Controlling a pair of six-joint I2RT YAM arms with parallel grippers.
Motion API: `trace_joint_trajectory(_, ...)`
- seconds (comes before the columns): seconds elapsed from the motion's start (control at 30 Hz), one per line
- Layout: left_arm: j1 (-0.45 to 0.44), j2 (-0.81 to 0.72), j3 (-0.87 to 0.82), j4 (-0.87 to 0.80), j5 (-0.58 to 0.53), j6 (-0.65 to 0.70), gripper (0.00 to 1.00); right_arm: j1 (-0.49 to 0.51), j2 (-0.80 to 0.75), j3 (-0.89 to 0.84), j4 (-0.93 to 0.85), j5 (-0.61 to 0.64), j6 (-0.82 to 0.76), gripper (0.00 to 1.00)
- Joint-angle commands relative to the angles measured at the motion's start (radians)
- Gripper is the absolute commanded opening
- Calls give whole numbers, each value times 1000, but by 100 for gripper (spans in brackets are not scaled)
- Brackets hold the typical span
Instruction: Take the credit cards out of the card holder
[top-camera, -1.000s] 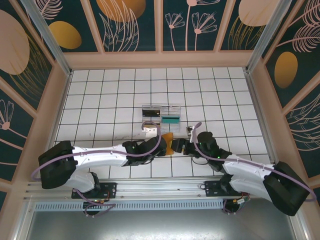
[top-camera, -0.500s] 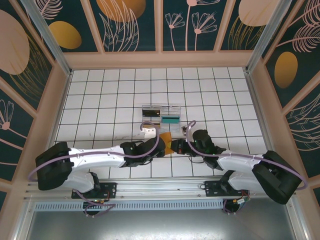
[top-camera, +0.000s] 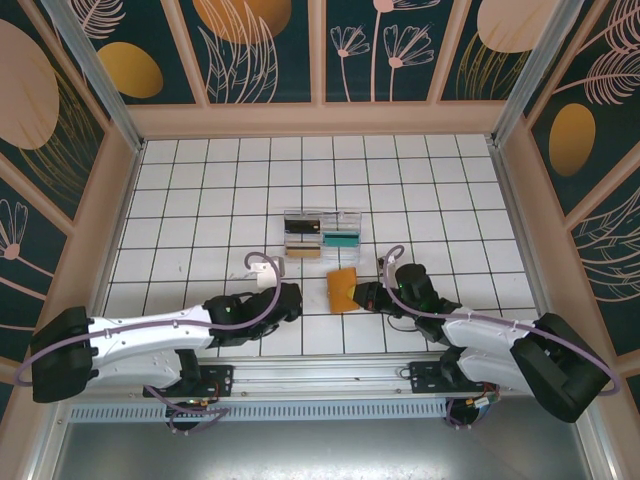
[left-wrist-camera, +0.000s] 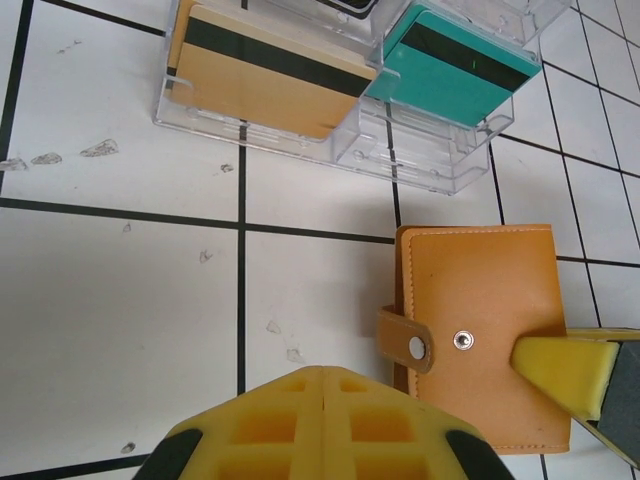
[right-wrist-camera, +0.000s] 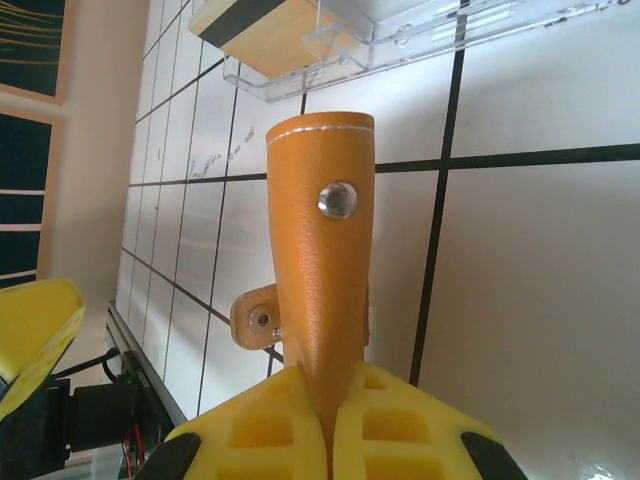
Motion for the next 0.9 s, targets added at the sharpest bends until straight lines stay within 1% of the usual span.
trace_joint_trajectory(0.0, 1, 33, -2, 76, 6, 48, 0, -4, 13, -4, 45, 11, -3, 0)
trace_joint_trajectory(0.03, 1, 48, 4, 88, 16, 58, 2, -4, 21, -6, 55, 8, 2, 0)
trace_joint_trajectory(0.1, 1, 96, 26, 109, 49, 84, 28, -4, 38, -6, 71, 4, 6, 0)
trace_joint_trajectory(0.17, 1, 149, 58, 123, 85, 118, 44, -5, 55, -6, 78, 9, 10, 0)
trace_joint_trajectory(0.2, 1, 180, 78, 125, 100, 137, 51, -4, 62, -4, 82, 7, 9, 0)
trace_joint_trajectory(0.27, 1, 233, 113, 124, 120, 161, 58, -5, 75, -1, 90, 2, 10, 0)
trace_joint_trajectory(0.3, 1, 261, 131, 126, 130, 174, 48, -3, 78, -2, 95, 1, 10, 0)
trace_joint_trajectory(0.33, 1, 280, 143, 127, 133, 179, 29, -3, 80, -2, 99, -1, 10, 0)
trace_joint_trajectory(0.37, 1, 298, 151, 128, 133, 175, 19, -3, 80, -1, 100, 0, 10, 0)
trace_joint_trajectory(0.4, 1, 309, 153, 133, 129, 170, 23, -3, 79, -1, 98, 3, 11, 0)
trace_joint_trajectory(0.43, 1, 317, 155, 135, 128, 170, 33, -3, 80, -2, 95, 6, 10, 0)
trace_joint_trajectory(0.47, 1, 327, 158, 137, 129, 170, 47, -3, 78, -1, 94, 6, 9, 0)
trace_joint_trajectory(0.5, 1, 338, 162, 141, 137, 173, 49, -3, 77, -1, 94, 6, 9, 0)
trace_joint_trajectory(0.63, 1, 389, 190, 150, 154, 192, 49, -3, 79, -4, 101, 1, 8, 0)
trace_joint_trajectory(0.7, 1, 425, 215, 133, 147, 200, 46, -3, 78, -5, 109, -9, 12, 0)
trace_joint_trajectory(0.77, 1, 454, 238, 103, 126, 201, 41, -3, 74, -5, 107, -9, 11, 0)
trace_joint_trajectory(0.87, 10, 473, 247, 82, 105, 195, 35, -3, 67, -6, 101, -6, 9, 0)
